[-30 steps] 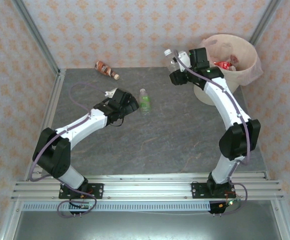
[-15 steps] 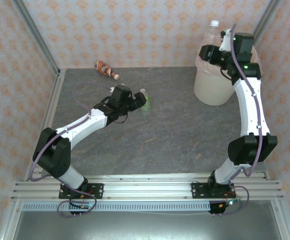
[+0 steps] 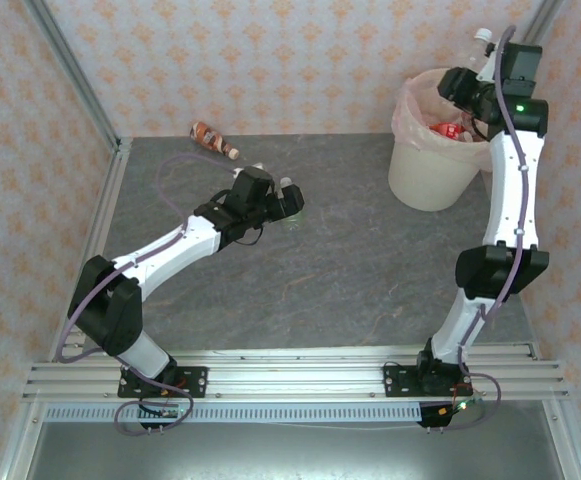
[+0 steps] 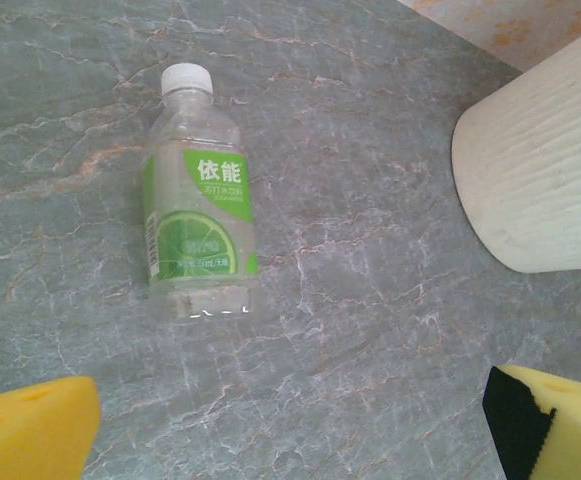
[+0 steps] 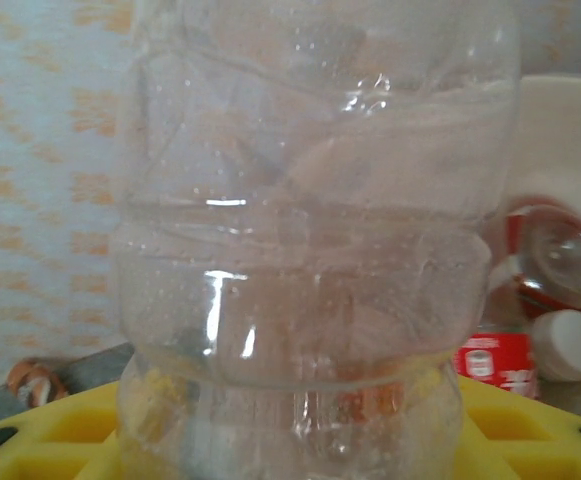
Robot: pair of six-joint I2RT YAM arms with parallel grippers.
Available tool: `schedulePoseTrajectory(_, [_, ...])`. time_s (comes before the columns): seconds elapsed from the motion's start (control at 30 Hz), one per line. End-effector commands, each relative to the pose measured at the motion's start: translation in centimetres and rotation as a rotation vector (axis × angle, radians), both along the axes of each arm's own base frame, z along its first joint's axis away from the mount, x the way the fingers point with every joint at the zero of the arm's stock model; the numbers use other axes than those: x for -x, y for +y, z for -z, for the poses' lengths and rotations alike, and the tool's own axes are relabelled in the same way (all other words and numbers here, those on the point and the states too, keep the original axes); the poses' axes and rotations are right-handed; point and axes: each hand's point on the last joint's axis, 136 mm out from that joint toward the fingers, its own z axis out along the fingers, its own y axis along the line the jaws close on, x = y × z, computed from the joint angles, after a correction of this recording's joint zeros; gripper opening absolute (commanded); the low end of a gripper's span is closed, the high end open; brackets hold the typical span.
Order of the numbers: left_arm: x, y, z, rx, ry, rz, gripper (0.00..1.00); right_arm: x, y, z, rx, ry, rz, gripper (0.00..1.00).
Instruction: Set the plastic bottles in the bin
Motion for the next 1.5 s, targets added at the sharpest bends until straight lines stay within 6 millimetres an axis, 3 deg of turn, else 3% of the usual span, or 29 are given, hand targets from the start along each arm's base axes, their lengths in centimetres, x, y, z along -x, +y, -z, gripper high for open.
schedulePoseTrajectory(0.0, [-0.1, 0.2, -0.3, -0.056, -0.009, 0.007, 1.0, -0.6, -1.4, 1.2, -0.013, 0.043, -0.017, 0.41])
schedulePoseTrajectory(0.17, [-0.1, 0.1, -0.2, -0.104, 0.003, 0.016, 1.0, -1.9, -1.1, 2.7, -0.054, 0.069, -0.088, 0.45])
schedulePoseTrajectory(0.37, [-0.3, -0.2, 0.2, -0.099, 0.016, 0.008, 1.0, -3.4, -0.5, 4.1, -0.154, 0.084, -0.094, 0.57])
schedulePoseTrajectory(0.53, [-0.3, 0.0, 0.4, -0.116, 0.026, 0.001, 1.0, -3.2, 1.2, 3.5, -0.165, 0.072, -0.174, 0.8])
schedulePoseTrajectory(0.67, [-0.4, 0.1, 0.5, -0.121, 0.029, -0.006, 1.0, -2.5, 1.4, 2.4, -0.13, 0.048, -0.192, 0.89])
schedulePoseTrajectory(1.37, [-1.2, -0.5, 2.6, -0.157, 0.098, -0.009, 1.0, -0.3, 1.4, 0.3, -0.076, -0.028, -0.169, 0.99])
schedulePoseTrajectory(1.47, [-1.3, -0.8, 2.8, -0.156, 0.103, -0.005, 1.0, -0.8, 3.3, -0.6, -0.153, -0.087, -0.274, 0.99])
